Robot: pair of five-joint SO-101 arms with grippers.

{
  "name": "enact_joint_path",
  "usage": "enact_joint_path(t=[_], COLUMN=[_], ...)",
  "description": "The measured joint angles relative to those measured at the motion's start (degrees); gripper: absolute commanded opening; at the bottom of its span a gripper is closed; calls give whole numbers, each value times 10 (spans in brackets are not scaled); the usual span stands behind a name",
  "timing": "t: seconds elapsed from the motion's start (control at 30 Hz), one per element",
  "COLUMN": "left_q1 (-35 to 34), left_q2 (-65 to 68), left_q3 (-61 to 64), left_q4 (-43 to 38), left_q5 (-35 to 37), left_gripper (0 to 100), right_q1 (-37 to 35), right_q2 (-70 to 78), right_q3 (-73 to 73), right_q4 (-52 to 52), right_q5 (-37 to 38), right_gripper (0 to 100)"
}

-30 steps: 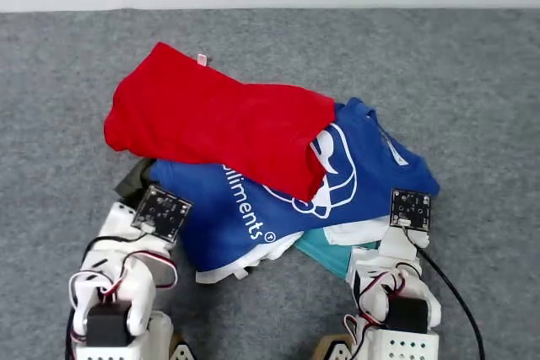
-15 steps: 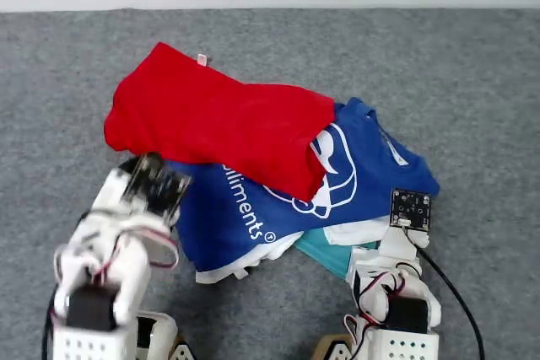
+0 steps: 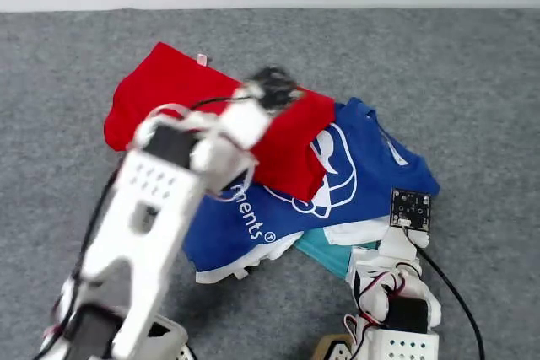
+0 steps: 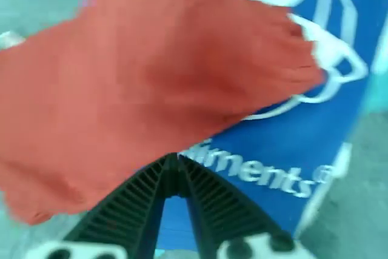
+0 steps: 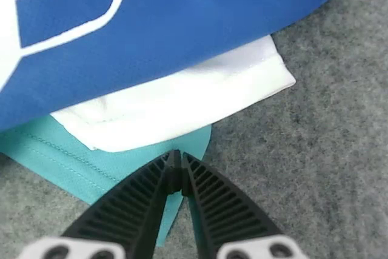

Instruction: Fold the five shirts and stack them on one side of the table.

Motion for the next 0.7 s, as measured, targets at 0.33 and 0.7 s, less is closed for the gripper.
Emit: enact_joint_path(t=[0.33,0.7], left_q1=[22,-2], left_q2=[244,447], left_q3=[-171,-210], left_q4=[96,32], left_q5=[-33,-40], left_gripper=[306,17], right_q1=[0,0], right_q2=[0,0], right_q3=[0,0], right_q4=[0,0], right_q5=[0,0], right_gripper=[9,9])
